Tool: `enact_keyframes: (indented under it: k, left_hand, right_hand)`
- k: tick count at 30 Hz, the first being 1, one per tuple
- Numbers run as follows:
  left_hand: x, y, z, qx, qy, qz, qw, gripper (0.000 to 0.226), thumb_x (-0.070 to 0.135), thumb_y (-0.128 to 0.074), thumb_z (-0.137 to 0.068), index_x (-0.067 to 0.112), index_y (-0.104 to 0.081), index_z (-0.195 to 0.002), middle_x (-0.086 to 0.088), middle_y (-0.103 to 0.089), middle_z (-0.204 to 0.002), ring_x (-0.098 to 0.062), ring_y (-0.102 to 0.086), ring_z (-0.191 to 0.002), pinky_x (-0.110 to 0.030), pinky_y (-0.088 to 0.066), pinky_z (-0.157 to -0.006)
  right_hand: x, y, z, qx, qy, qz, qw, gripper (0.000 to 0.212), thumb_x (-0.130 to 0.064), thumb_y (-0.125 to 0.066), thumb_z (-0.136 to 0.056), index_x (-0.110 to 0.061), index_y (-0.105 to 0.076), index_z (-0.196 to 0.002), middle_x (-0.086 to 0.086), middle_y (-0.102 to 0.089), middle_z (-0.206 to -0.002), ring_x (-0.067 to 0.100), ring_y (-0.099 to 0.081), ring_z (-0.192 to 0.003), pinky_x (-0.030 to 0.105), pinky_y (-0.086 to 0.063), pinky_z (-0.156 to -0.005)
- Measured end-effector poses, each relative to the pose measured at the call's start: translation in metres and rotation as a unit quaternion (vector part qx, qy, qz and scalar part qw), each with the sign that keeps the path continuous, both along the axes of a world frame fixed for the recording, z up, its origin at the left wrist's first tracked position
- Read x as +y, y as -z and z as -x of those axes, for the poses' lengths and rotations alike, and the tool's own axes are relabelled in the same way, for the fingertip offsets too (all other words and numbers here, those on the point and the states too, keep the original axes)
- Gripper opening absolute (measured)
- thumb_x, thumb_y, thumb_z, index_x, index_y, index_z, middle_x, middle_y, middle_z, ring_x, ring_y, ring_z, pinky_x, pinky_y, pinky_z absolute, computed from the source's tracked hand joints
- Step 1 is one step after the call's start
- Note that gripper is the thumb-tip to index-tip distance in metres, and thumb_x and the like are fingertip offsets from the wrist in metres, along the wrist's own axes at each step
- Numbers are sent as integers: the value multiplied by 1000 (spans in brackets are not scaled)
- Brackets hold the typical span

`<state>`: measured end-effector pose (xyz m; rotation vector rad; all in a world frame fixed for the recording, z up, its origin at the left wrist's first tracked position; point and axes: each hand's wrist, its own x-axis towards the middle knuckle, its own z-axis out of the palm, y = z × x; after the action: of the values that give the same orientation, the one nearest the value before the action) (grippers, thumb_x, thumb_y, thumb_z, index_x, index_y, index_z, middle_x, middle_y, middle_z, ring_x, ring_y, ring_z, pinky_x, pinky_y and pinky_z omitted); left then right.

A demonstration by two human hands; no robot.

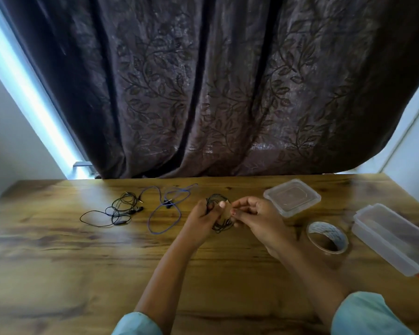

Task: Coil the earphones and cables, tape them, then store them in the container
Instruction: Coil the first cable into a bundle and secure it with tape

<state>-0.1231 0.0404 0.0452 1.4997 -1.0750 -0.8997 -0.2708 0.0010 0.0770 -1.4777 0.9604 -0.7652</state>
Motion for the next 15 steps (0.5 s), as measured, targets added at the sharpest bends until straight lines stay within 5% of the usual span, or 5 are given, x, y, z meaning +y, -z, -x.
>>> enact_keyframes:
  k: [4,15]
  left_hand:
    - [14,0,-26,23,41,-13,999,27,19,-58,-91,13,-36,-78,3,-37,-65,-9,-38,-60,-22,-33,-55]
    - [48,9,-74,120,84,-62,987,15,24,-63,-87,16,-51,-87,2,-63,-88,-15,-59,-92,-33,-43,-85]
  right_hand:
    - [8,4,-18,-2,2,-45,999,7,-3,-64,-88,-7,-69,-90,8,-70,-79,10,-66,-66,16,-51,-54]
    - [43,11,-63,16,-6,-97,995,11,-5,-60,-89,-8,-71,-89,11,-72,-85,15,-67,-71,24,-53,-55]
